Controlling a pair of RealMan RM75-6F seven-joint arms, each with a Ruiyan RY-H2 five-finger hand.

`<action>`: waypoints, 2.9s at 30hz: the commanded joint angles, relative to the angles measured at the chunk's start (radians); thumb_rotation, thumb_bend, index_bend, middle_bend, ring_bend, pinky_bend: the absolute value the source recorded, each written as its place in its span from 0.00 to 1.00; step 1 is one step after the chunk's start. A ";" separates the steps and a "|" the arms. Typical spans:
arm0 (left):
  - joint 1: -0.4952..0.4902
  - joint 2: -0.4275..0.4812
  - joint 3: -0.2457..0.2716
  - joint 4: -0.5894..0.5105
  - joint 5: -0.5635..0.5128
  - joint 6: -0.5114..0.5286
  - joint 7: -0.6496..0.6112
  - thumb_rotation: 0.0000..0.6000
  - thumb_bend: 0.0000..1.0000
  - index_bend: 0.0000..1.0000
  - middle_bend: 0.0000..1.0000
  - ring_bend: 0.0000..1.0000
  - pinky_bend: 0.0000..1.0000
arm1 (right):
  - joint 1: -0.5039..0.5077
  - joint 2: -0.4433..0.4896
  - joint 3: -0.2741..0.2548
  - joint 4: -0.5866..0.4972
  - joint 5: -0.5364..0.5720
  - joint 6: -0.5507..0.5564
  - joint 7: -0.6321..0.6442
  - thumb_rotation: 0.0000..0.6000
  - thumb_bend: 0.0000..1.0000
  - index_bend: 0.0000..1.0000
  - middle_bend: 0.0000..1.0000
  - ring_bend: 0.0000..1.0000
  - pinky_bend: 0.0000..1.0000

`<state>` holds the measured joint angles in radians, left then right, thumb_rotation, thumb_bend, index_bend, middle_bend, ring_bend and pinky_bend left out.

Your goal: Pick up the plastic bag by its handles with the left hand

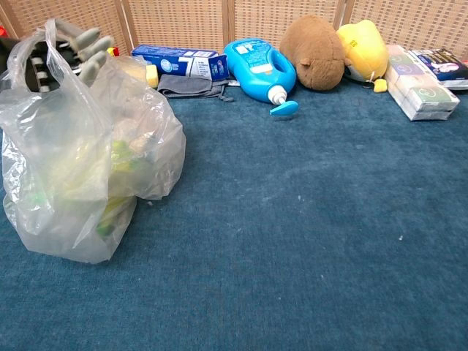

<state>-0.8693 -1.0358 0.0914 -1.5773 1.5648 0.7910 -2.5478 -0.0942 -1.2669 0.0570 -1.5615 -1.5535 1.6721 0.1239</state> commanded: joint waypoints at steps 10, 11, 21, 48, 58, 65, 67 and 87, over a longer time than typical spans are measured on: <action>0.005 0.012 -0.013 0.018 0.012 -0.012 -0.020 0.00 0.28 0.24 0.30 0.33 0.40 | -0.004 0.002 -0.001 -0.004 0.003 0.002 -0.004 0.29 0.24 0.43 0.48 0.40 0.28; 0.005 0.012 -0.013 0.022 0.012 -0.016 -0.022 0.00 0.28 0.24 0.31 0.33 0.40 | -0.004 0.002 -0.001 -0.004 0.003 0.002 -0.005 0.29 0.24 0.43 0.48 0.40 0.28; 0.004 -0.012 -0.046 0.055 -0.007 -0.017 -0.054 0.00 0.28 0.24 0.30 0.33 0.40 | -0.003 0.005 0.000 -0.015 0.004 -0.001 -0.019 0.29 0.24 0.43 0.48 0.40 0.28; -0.089 -0.114 -0.153 -0.003 0.031 0.034 -0.202 0.00 0.44 0.38 0.53 0.57 0.67 | -0.024 0.009 -0.005 -0.004 -0.006 0.031 0.011 0.29 0.24 0.43 0.48 0.40 0.28; -0.095 -0.096 -0.184 -0.036 -0.004 0.052 -0.189 0.14 0.58 0.53 0.71 0.78 0.86 | -0.025 0.007 -0.005 -0.006 -0.010 0.032 0.012 0.29 0.24 0.43 0.48 0.40 0.28; -0.076 -0.052 -0.222 -0.082 -0.062 0.062 -0.123 0.51 0.71 0.63 0.74 0.80 0.88 | -0.024 0.007 -0.005 -0.005 -0.012 0.031 0.013 0.29 0.25 0.43 0.48 0.40 0.28; -0.066 -0.025 -0.241 -0.108 -0.073 0.074 -0.102 0.57 0.73 0.64 0.76 0.82 0.89 | -0.024 0.007 -0.005 -0.005 -0.014 0.032 0.014 0.29 0.25 0.43 0.48 0.40 0.28; -0.070 0.180 -0.462 -0.284 -0.209 -0.024 0.029 0.71 0.76 0.66 0.78 0.83 0.89 | -0.022 -0.006 -0.006 0.006 -0.029 0.039 0.037 0.29 0.25 0.43 0.48 0.40 0.28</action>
<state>-0.9364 -0.8711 -0.3523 -1.8487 1.3698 0.7806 -2.5282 -0.1157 -1.2727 0.0513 -1.5556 -1.5821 1.7110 0.1612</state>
